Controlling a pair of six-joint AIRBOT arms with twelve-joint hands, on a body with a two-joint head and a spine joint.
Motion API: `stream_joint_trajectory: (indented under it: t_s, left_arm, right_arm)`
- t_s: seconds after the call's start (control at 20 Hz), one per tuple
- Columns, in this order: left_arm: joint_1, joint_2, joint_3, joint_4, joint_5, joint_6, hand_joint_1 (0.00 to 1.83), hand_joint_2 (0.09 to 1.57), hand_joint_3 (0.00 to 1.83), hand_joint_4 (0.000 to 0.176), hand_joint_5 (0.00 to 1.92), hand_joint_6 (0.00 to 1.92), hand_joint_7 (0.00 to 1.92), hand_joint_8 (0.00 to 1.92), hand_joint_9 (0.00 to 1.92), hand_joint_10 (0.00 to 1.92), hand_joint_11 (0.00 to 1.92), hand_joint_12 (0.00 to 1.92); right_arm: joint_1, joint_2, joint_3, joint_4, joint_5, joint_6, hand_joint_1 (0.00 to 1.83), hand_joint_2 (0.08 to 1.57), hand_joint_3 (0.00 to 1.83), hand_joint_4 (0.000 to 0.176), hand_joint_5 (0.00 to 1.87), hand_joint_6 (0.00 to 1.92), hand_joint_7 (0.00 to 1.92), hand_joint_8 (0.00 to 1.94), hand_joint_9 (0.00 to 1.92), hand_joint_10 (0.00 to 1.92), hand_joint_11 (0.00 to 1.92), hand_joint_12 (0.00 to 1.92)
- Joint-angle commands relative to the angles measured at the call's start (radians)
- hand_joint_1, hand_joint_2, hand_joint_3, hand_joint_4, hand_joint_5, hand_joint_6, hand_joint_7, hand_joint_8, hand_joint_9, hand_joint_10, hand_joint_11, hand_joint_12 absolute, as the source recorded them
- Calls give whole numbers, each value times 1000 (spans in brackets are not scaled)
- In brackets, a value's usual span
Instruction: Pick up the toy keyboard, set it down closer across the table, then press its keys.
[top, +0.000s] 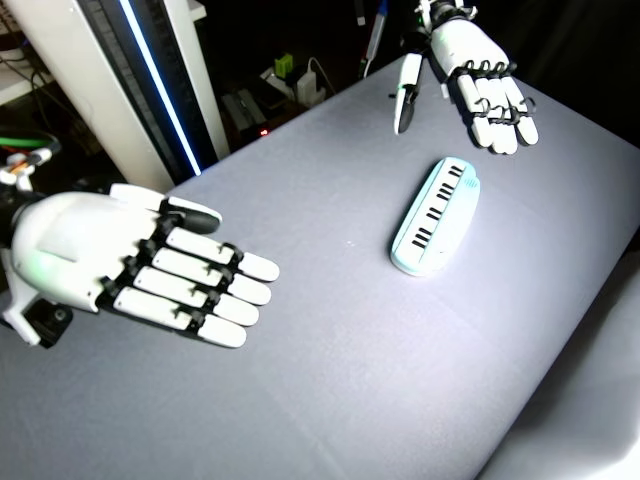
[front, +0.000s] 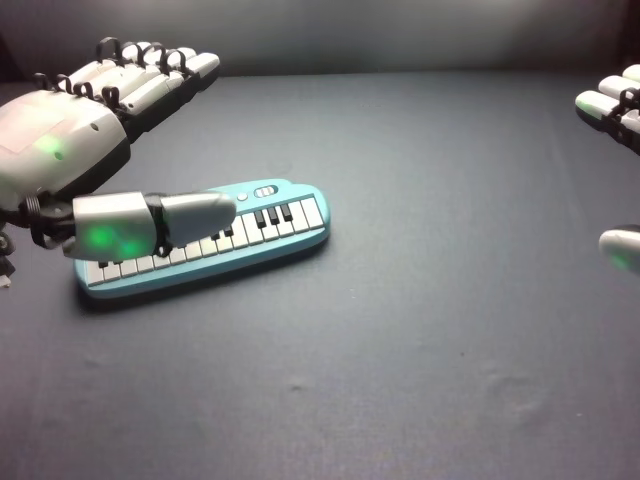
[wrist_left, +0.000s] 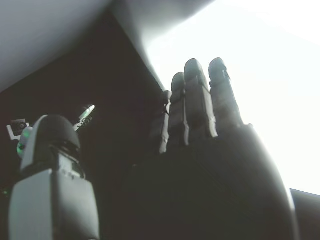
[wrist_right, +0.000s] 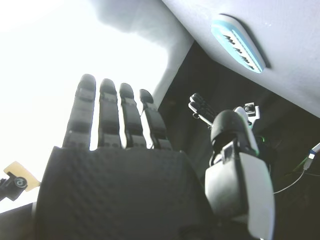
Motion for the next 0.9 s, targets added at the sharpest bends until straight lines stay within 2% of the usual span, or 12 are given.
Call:
stream_joint_trajectory:
  t_s: [0.0, 0.05, 0.1, 0.3, 0.35, 0.4, 0.45, 0.5, 0.7, 0.75, 0.85]
  left_arm:
    - [-8, -7, 6, -9, -116, -3, 0, 1051, 16, 21, 0, 0, 0, 0, 0, 0, 0, 0]
    - [-8, -9, 8, -9, -110, -3, 0, 1050, 14, 22, 0, 0, 0, 0, 0, 0, 0, 0]
    - [-8, -11, 12, -10, -100, -3, 0, 1058, 17, 12, 0, 0, 0, 0, 0, 0, 0, 0]
    - [-22, -37, 51, -31, -9, 0, 12, 1053, 11, 20, 0, 0, 0, 0, 0, 0, 0, 0]
    - [-29, -51, 69, -45, 32, 9, 294, 1022, 0, 47, 0, 0, 0, 0, 0, 0, 0, 0]
    - [-38, -67, 92, -67, 86, 27, 506, 928, 0, 68, 0, 0, 0, 0, 0, 0, 0, 0]
    - [-44, -75, 101, -80, 115, 44, 598, 891, 0, 83, 0, 0, 0, 0, 0, 0, 0, 0]
    - [-49, -86, 114, -94, 143, 58, 673, 871, 0, 90, 0, 0, 0, 0, 0, 0, 0, 0]
    - [-68, -136, 176, -129, 245, 76, 760, 877, 0, 83, 0, 0, 0, 0, 0, 0, 0, 0]
    - [-72, -145, 186, -134, 262, 81, 787, 884, 0, 89, 0, 0, 0, 0, 0, 0, 0, 0]
    - [-80, -164, 206, -147, 297, 95, 797, 887, 0, 86, 0, 0, 0, 0, 0, 0, 0, 0]
  right_arm:
    - [8, 4, -1, 3, 120, -1, 10, 1302, 20, 0, 0, 0, 0, 0, 0, 0, 0, 0]
    - [8, 4, -1, 3, 120, -1, 6, 1303, 18, 0, 0, 0, 0, 0, 0, 0, 0, 0]
    - [8, 4, -1, 4, 120, -1, 27, 1310, 15, 0, 0, 0, 0, 0, 0, 0, 0, 0]
    - [6, 4, -2, 6, 119, -1, 46, 1310, 10, 0, 0, 0, 0, 0, 0, 0, 0, 0]
    - [6, 4, -2, 6, 119, -1, 46, 1309, 9, 0, 0, 0, 0, 0, 0, 0, 0, 0]
    - [4, 4, -2, 7, 119, -1, 61, 1313, 8, 0, 0, 0, 0, 0, 0, 0, 0, 0]
    - [4, 4, -2, 8, 119, -1, 55, 1314, 6, 0, 0, 0, 0, 0, 0, 0, 0, 0]
    - [4, 4, -2, 8, 119, 0, 42, 1309, 3, 0, 0, 0, 0, 0, 0, 0, 0, 0]
    - [1, 4, -2, 11, 119, 0, 64, 1308, 1, 0, 0, 0, 0, 0, 0, 0, 0, 0]
    - [0, 4, -3, 12, 118, 0, 68, 1311, 2, 0, 0, 0, 0, 0, 0, 0, 0, 0]
    - [-1, 4, -3, 13, 118, 0, 65, 1310, 2, 0, 0, 0, 0, 0, 0, 0, 0, 0]
